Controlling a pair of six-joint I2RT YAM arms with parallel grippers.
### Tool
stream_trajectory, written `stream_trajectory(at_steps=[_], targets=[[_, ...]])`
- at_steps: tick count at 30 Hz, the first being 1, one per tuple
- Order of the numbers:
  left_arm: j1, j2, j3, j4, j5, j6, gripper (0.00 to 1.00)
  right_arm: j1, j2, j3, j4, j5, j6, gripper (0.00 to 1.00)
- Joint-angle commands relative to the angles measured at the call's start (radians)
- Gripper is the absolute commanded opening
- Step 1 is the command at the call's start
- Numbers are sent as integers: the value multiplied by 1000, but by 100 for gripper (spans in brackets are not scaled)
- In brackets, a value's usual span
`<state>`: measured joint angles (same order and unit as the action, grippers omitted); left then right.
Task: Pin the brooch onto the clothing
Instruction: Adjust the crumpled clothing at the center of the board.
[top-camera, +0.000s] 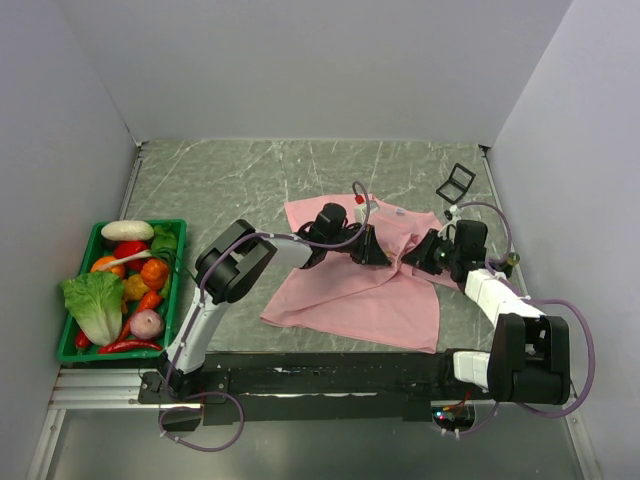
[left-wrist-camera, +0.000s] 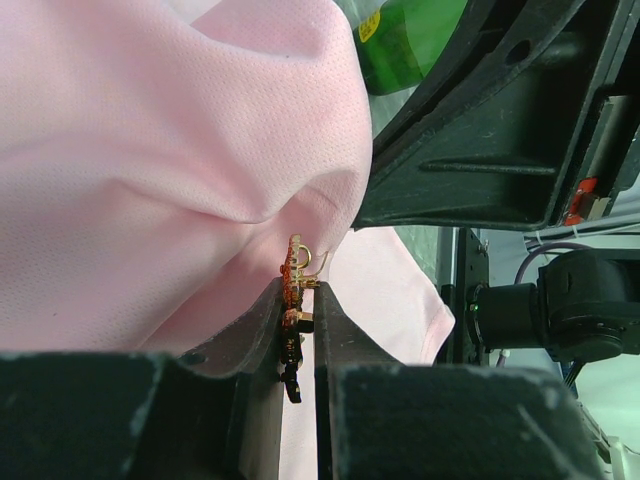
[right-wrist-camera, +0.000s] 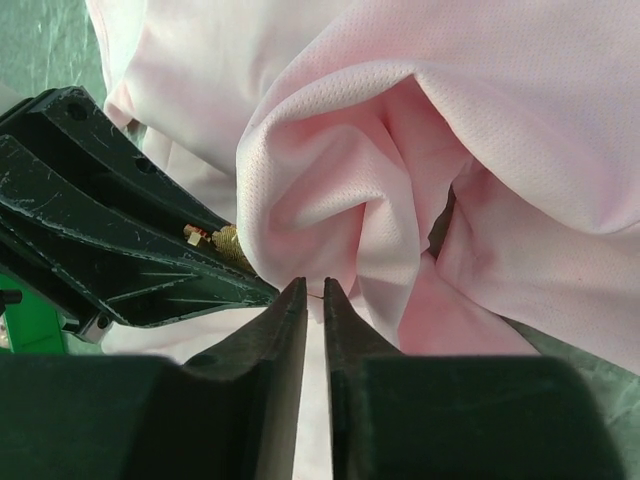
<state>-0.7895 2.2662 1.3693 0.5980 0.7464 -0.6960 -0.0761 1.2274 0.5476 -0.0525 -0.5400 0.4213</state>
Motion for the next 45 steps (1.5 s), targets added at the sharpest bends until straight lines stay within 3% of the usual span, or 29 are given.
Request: stream_trajectory(at_steps=[1, 7, 19, 45], targets=[[-8, -37, 42, 43, 16, 3, 1, -4, -2, -14, 42, -24, -1, 12], [-10, -33, 47, 31, -1, 4, 1, -4, -19, -9, 28, -34, -1, 0], [-24, -39, 85, -78, -55, 58, 4, -2, -112, -17, 6, -35, 14, 0], [-40, -51, 45, -10, 11, 59, 8, 67, -101, -34, 88, -49, 77, 0]])
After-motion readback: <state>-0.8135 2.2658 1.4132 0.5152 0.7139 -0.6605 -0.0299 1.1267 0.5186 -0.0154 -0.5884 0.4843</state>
